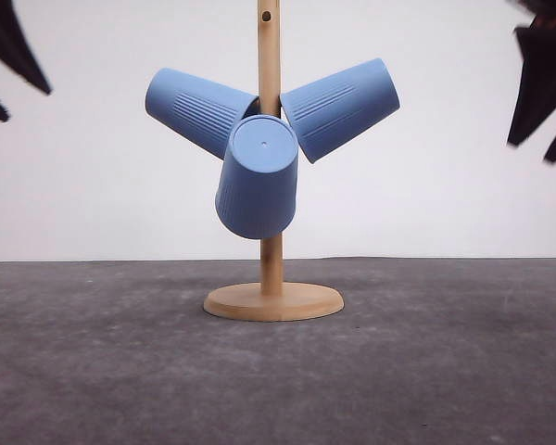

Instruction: Place three cups

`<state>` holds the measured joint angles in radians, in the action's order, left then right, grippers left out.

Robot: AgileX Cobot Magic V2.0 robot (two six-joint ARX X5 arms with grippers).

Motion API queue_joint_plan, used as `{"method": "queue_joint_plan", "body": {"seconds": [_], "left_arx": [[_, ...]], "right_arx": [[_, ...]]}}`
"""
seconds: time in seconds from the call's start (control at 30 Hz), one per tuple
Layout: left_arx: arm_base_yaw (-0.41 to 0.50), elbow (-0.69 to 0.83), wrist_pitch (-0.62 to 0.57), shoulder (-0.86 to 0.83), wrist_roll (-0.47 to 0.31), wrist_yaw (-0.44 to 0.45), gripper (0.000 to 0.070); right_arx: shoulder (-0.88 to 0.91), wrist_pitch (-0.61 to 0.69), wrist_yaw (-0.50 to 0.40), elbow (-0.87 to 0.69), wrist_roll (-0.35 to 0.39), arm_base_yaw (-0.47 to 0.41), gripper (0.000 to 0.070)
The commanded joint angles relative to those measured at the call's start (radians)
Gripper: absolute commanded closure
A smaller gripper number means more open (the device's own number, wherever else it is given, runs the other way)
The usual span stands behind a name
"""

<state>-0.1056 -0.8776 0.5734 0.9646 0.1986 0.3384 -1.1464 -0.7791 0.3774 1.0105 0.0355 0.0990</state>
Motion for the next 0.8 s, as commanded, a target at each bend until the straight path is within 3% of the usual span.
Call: {"method": "queue_joint_plan", "body": {"seconds": [0.0, 0.27, 0.4, 0.57, 0.63, 0.67, 0.77], "left_arx": [[0.012, -0.014, 0.006, -0.008, -0.094, -0.002, 0.0427], [0.033, 0.055, -0.021, -0.124, -0.112, -0.001, 0.0426], [0.033, 0.121, -0.041, -0.179, -0.112, -0.001, 0.0427], [0.033, 0.129, 0.018, -0.183, -0.110, 0.000, 0.0432], [0.033, 0.129, 0.035, -0.183, -0.104, 0.007, 0.0559], [0.033, 0.129, 0.038, -0.183, -0.101, 0.020, 0.0670], [0.032, 0.127, 0.042, -0.183, -0.102, 0.043, 0.0700]], "right_arx": [[0.064, 0.053, -0.020, -0.034, 0.018, 0.004, 0.0420], [0.360, 0.222, -0.064, -0.251, 0.043, 0.003, 0.0420], [0.437, 0.238, -0.065, -0.314, 0.043, 0.003, 0.0420], [0.453, 0.207, -0.063, -0.321, 0.043, 0.003, 0.0419], [0.453, 0.207, -0.065, -0.321, 0.043, 0.003, 0.0513], [0.453, 0.207, -0.064, -0.321, 0.043, 0.003, 0.0667], [0.453, 0.221, -0.071, -0.321, 0.050, 0.003, 0.0684]]}}
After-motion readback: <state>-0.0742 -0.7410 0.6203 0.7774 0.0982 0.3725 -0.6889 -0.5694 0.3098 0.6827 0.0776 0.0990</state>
